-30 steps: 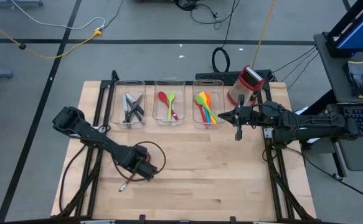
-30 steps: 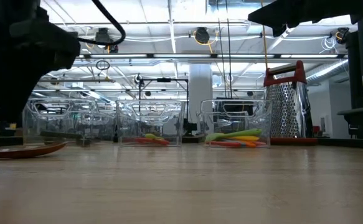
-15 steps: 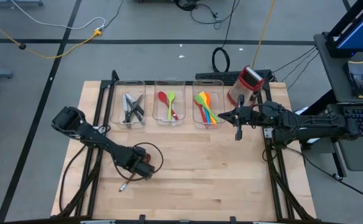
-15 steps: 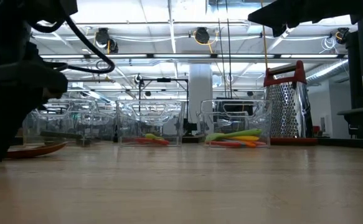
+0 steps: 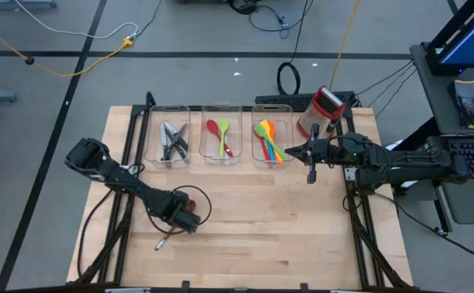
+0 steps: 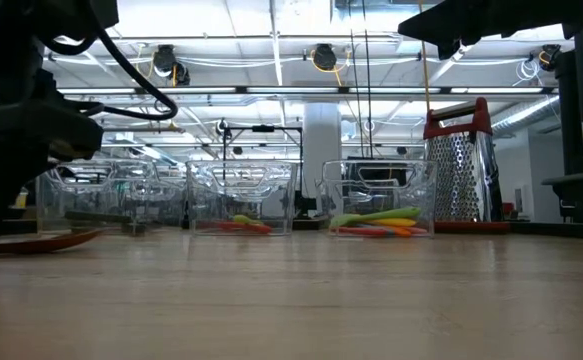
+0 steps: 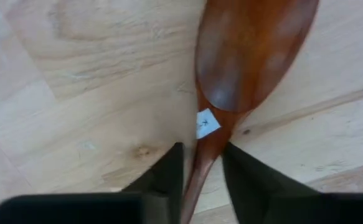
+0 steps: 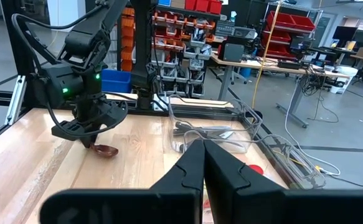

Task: Pick & Place Kitchen Items
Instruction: Put the brown wooden serving spoon into the middle transparent bin

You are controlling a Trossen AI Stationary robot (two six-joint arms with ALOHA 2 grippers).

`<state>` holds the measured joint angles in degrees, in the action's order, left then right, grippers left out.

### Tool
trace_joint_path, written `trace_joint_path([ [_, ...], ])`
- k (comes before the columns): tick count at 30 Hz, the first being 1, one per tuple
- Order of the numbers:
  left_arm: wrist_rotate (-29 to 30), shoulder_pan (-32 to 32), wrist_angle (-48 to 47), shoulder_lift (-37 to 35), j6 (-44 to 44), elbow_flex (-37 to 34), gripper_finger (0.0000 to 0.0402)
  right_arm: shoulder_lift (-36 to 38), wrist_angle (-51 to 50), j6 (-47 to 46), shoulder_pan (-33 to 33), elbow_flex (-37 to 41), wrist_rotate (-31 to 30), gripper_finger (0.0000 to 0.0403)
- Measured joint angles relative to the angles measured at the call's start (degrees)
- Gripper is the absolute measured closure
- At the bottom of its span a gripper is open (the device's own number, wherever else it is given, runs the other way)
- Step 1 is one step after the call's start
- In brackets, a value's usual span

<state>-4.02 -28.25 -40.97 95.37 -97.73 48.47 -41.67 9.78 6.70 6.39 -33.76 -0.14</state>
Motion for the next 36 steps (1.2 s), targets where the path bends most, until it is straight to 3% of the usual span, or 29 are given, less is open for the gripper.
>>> trace_joint_path([
  [5,0.7,0.1,0.2,0.0,-1.6,0.0,0.0377,0.0,0.0,0.0,0.0,0.0,0.0,0.0403],
  [7,0.7,0.3,0.2,0.0,-3.6,0.0,0.0388,0.0,0.0,0.0,0.0,0.0,0.0,0.0403],
  [36,2.7,0.3,0.5,-1.2,-7.7,1.4,0.039,0.0,0.0,0.0,0.0,0.0,0.0,0.0403],
])
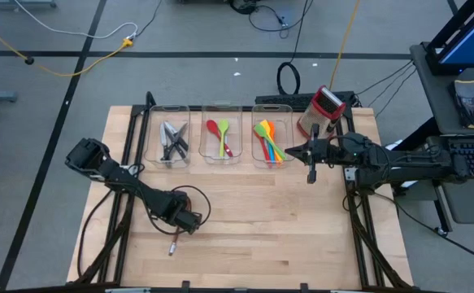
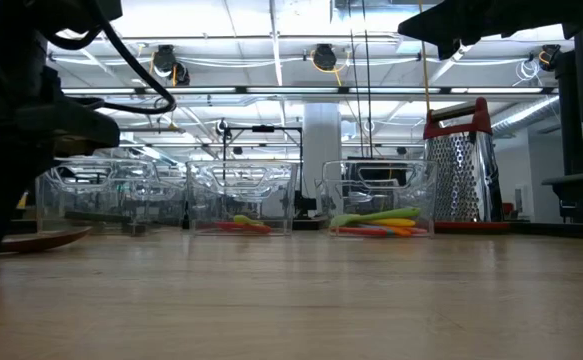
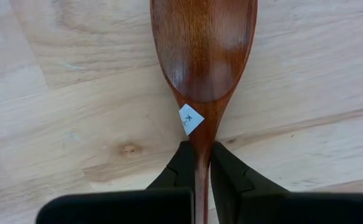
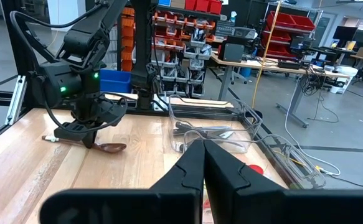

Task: Pick & Place Kitchen Items
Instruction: Put the brown wooden serving spoon into the middle transparent bin

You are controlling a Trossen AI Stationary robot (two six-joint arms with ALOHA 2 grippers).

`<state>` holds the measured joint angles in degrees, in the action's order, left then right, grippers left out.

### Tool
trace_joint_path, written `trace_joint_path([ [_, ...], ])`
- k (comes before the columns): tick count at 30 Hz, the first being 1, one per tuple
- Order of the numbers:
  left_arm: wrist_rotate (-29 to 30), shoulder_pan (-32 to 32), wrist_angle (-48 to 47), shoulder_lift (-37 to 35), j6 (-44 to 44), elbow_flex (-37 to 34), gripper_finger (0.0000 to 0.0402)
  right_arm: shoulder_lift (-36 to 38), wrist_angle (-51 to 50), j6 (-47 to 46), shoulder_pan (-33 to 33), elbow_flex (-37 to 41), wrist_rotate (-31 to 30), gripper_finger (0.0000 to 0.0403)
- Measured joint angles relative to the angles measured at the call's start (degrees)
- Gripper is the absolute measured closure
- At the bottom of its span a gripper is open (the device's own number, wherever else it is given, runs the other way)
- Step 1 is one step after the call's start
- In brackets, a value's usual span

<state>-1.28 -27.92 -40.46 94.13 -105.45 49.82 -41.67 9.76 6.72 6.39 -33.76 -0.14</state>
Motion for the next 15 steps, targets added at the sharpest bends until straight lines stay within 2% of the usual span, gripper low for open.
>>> trace_joint_path([
  [15,0.4,0.0,2.3,0.0,0.8,0.1,0.0391,0.0,0.0,0.0,0.0,0.0,0.0,0.0403],
])
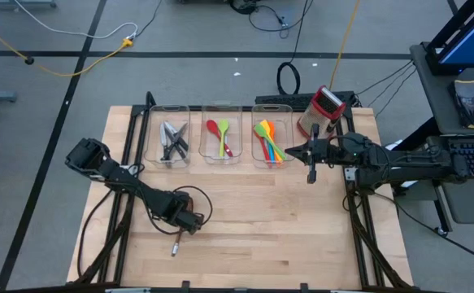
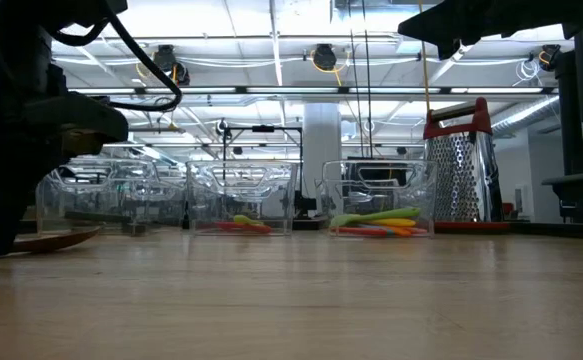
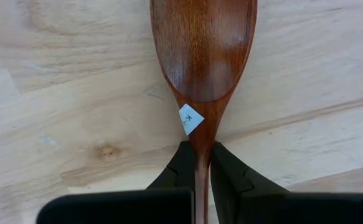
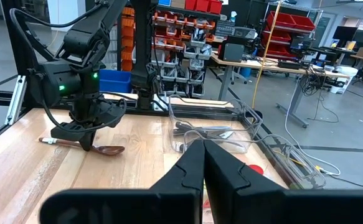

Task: Pick & Place Kitchen Items
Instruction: Put the brown wooden serving spoon into the middle transparent bin

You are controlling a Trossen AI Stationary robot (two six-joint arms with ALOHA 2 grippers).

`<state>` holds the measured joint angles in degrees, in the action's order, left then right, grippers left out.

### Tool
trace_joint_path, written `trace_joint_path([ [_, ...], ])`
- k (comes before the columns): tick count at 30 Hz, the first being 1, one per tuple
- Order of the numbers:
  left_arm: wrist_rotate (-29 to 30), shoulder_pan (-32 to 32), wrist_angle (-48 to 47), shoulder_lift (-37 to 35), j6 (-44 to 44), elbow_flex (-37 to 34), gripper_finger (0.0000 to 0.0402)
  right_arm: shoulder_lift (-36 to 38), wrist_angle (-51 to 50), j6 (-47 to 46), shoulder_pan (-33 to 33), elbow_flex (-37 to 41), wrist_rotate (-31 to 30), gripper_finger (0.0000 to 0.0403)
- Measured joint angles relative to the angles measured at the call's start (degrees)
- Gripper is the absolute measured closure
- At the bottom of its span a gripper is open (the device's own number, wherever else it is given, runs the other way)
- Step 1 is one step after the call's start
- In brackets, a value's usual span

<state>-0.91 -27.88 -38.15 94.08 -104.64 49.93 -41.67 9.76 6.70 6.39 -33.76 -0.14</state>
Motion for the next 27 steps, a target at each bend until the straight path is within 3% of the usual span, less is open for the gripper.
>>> trace_joint_path([
  [20,4.5,0.0,5.7,-0.1,0.6,0.1,0.0391,0.0,0.0,0.0,0.0,0.0,0.0,0.0403],
  [27,11.4,0.5,15.3,-0.1,1.5,0.1,0.0388,0.0,0.0,0.0,0.0,0.0,0.0,0.0403],
])
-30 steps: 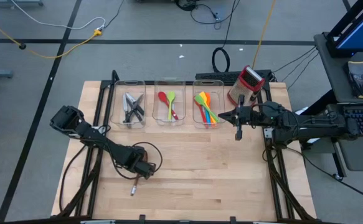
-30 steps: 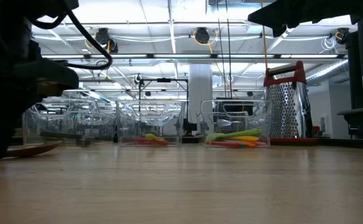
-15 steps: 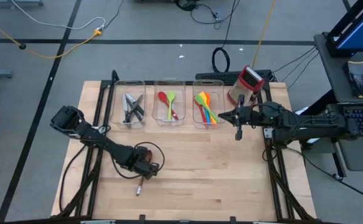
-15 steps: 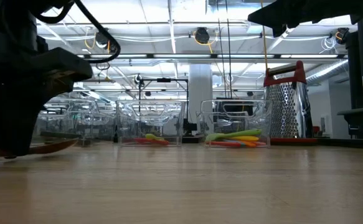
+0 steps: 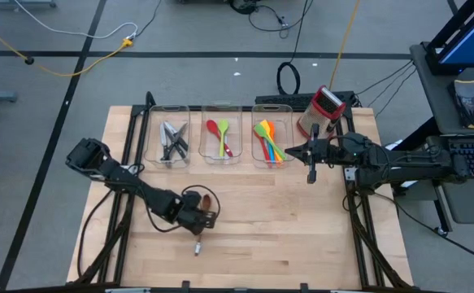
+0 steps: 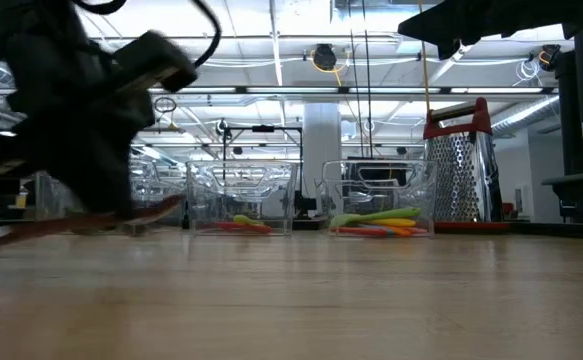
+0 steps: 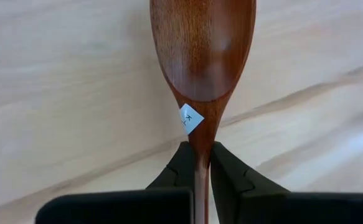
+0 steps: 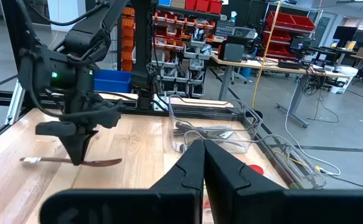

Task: Pick & Place Kitchen Items
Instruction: Put the brown wooden serving spoon into the middle transparent bin

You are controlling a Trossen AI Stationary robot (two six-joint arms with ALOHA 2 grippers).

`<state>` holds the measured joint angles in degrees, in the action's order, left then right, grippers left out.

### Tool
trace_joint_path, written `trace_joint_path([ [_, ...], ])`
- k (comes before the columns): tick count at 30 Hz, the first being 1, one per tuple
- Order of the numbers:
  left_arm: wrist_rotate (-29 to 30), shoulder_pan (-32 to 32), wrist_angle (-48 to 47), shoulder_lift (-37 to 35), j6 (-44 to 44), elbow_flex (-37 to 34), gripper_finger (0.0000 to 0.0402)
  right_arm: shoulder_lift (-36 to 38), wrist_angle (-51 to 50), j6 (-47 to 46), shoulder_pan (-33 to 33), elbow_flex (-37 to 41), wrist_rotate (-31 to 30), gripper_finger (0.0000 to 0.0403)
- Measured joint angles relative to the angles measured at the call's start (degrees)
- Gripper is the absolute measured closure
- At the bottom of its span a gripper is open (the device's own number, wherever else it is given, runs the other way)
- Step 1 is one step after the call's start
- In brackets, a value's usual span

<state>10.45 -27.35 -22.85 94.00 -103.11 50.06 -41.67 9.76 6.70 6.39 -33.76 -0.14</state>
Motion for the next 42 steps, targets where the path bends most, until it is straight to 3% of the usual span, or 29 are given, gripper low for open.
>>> trace_joint_path([
  [11,11.7,8.3,28.4,0.0,15.1,0.0,0.039,0.0,0.0,0.0,0.0,0.0,0.0,0.0403],
  [18,12.5,17.8,49.8,-0.1,30.7,0.0,0.0391,0.0,0.0,0.0,0.0,0.0,0.0,0.0403],
  [24,11.2,26.7,58.2,-0.1,35.2,0.0,0.0389,0.0,0.0,0.0,0.0,0.0,0.0,0.0403],
  [31,5.1,36.5,50.4,-0.1,39.2,6.4,0.0391,0.0,0.0,0.0,0.0,0.0,0.0,0.0403],
  [36,0.0,42.1,28.5,-0.1,45.5,18.5,0.0389,0.0,0.0,0.0,0.0,0.0,0.0,0.0403],
  [42,1.7,47.6,3.3,-0.1,51.9,31.0,0.039,0.0,-0.3,0.0,0.0,0.0,0.0,0.0403],
])
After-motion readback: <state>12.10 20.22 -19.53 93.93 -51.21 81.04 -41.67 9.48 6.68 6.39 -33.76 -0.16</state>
